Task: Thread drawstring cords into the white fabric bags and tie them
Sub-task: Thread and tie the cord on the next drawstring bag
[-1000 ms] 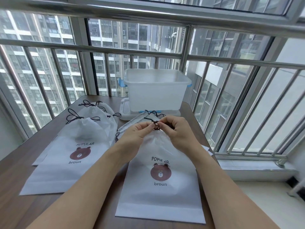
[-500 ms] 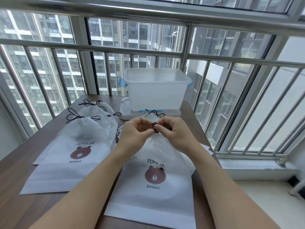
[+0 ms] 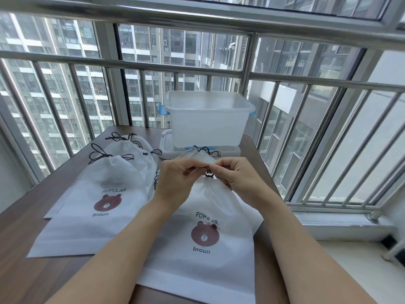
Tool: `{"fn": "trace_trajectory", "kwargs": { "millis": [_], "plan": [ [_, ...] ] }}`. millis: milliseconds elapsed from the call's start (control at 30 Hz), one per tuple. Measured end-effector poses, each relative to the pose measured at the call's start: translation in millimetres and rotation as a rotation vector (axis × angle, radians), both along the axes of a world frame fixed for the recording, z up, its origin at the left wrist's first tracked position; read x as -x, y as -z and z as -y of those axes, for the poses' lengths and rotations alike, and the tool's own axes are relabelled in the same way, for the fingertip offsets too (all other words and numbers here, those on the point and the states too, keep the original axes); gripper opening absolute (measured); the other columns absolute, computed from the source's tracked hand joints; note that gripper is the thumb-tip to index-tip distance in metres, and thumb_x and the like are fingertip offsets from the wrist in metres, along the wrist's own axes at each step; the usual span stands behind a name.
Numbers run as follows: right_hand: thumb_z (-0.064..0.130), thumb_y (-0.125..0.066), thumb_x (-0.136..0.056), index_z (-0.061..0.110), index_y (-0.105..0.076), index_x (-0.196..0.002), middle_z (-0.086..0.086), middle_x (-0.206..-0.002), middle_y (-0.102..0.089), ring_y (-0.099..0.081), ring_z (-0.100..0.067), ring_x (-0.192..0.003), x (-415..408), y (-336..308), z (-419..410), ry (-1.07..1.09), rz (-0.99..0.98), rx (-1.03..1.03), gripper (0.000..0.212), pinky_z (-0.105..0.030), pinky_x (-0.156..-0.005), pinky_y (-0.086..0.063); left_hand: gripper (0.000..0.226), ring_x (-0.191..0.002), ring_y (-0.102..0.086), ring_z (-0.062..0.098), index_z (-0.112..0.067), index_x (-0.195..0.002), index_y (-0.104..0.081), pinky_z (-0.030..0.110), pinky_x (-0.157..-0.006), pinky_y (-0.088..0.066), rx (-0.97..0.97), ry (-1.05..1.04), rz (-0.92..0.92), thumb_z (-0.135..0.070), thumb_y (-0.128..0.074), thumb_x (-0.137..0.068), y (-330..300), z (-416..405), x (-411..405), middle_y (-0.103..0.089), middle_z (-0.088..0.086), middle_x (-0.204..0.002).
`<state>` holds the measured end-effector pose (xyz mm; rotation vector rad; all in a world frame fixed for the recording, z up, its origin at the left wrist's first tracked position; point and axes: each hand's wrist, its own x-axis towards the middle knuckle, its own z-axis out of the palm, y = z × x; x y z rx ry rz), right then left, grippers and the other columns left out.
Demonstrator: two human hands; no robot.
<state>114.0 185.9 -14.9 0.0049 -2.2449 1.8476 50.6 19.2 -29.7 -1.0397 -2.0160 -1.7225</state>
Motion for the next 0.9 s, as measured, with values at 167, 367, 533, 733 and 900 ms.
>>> {"fn": "trace_trajectory", "kwargs": {
  "millis": [167, 367, 533, 733, 900],
  "plan": [
    [0.017, -0.068, -0.095, -0.001, -0.074, -0.087, -0.004, -0.059, -0.053, -0.034, -0.011, -0.052, -0.6, -1.5, 1.6, 0.009, 0.039, 0.194, 0.020, -0.021, -0.051, -0.026, 0.007, -0.078, -0.075, 0.018, -0.011, -0.087, -0.074, 0.035, -0.079, -0.060, -0.086, 0.031, 0.306, -0.008, -0.069, -0.092, -3.6, -4.3, -2.6, -0.076, 0.001, -0.079],
    [0.010, -0.064, -0.097, -0.002, -0.073, -0.094, -0.004, -0.058, -0.057, -0.044, -0.007, -0.041, -3.6, -6.2, 0.4, 0.034, 0.109, 0.407, 0.016, -0.015, -0.043, -0.039, 0.006, -0.089, -0.072, 0.029, -0.010, -0.091, -0.069, 0.041, -0.087, -0.056, -0.312, 0.142, 0.713, -0.011, -0.064, -0.095, -3.1, -9.7, -1.4, -0.076, 0.015, -0.093],
    [0.012, -0.064, -0.097, -0.002, -0.073, -0.104, 0.000, -0.055, -0.052, -0.038, -0.005, -0.041, -6.1, -8.9, -4.1, 0.101, 0.121, 0.344, 0.018, -0.013, -0.041, -0.034, 0.013, -0.081, -0.071, 0.026, -0.011, -0.089, -0.066, 0.035, -0.076, -0.058, -0.358, 0.069, 0.827, -0.007, -0.058, -0.098, -4.1, -8.5, 6.1, -0.074, 0.014, -0.093],
    [0.027, -0.081, -0.080, 0.009, -0.081, -0.088, -0.022, -0.093, -0.054, -0.042, -0.030, -0.087, -7.3, -12.2, -10.0, 0.167, 0.090, 0.331, 0.020, -0.031, -0.070, -0.036, 0.011, -0.072, -0.072, 0.016, -0.007, -0.089, -0.062, 0.026, -0.062, -0.059, -0.481, 0.007, 0.861, -0.004, -0.057, -0.098, -11.4, 2.6, 13.4, -0.073, 0.006, -0.084],
    [0.047, -0.091, -0.058, 0.006, -0.080, -0.088, -0.018, -0.080, -0.049, -0.041, -0.032, -0.067, -7.8, -14.1, -10.5, 0.154, 0.089, 0.311, 0.052, -0.031, -0.062, -0.035, 0.015, -0.075, -0.071, 0.014, -0.009, -0.085, -0.065, 0.024, -0.061, -0.057, -0.531, -0.015, 0.862, -0.003, -0.058, -0.097, -10.4, 2.1, 13.1, -0.073, 0.003, -0.080]
  ]
}}
